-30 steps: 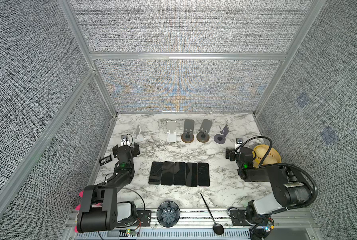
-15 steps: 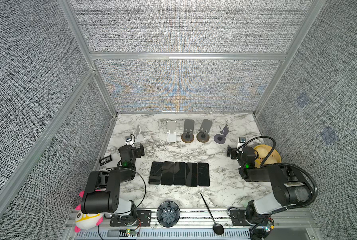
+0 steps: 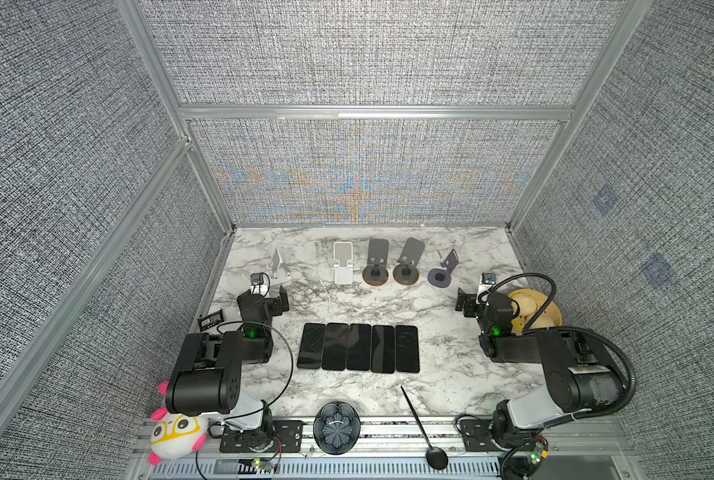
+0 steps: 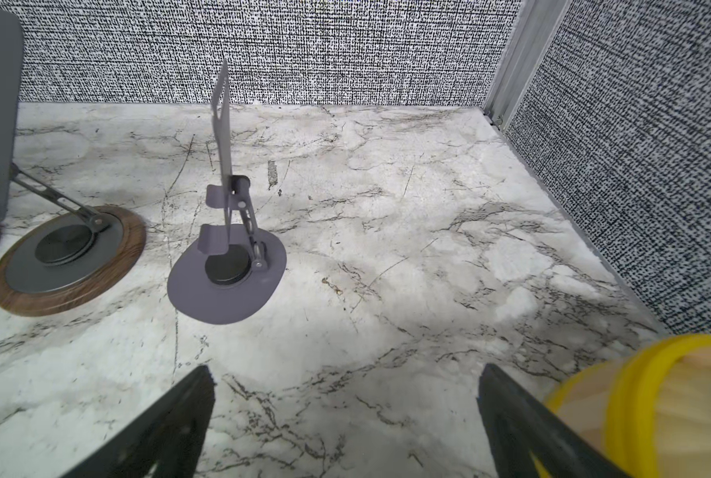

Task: Remove the phone from the phone stand

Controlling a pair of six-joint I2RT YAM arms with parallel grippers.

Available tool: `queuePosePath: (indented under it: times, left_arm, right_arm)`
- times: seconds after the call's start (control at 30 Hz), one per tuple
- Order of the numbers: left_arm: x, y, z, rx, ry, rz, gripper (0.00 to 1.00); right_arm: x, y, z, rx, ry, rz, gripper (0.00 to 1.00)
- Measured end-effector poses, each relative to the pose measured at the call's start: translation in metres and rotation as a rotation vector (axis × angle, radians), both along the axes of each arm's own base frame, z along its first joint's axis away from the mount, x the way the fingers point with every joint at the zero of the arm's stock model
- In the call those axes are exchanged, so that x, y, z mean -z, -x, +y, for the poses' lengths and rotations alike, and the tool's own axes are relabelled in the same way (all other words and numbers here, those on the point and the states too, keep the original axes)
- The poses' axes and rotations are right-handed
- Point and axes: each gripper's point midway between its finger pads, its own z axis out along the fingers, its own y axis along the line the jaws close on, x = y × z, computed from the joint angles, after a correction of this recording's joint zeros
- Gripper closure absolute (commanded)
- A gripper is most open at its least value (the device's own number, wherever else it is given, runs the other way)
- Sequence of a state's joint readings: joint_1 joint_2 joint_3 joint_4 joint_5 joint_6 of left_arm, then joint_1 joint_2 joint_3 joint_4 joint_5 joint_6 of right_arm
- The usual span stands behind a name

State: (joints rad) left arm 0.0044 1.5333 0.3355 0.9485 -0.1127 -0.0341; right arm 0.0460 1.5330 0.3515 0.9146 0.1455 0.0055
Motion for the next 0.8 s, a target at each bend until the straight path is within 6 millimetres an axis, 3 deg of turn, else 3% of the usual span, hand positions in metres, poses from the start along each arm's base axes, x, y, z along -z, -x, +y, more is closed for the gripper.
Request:
queuePosePath:
  times: [0.8]
  left_arm:
    - [0.0002, 0.0001, 0.0001, -0.001, 0.000, -0.001, 0.02]
  right_arm:
    - [0.0031, -0.0016, 0.0019, 0.000, 0.006, 0.028, 0.01]
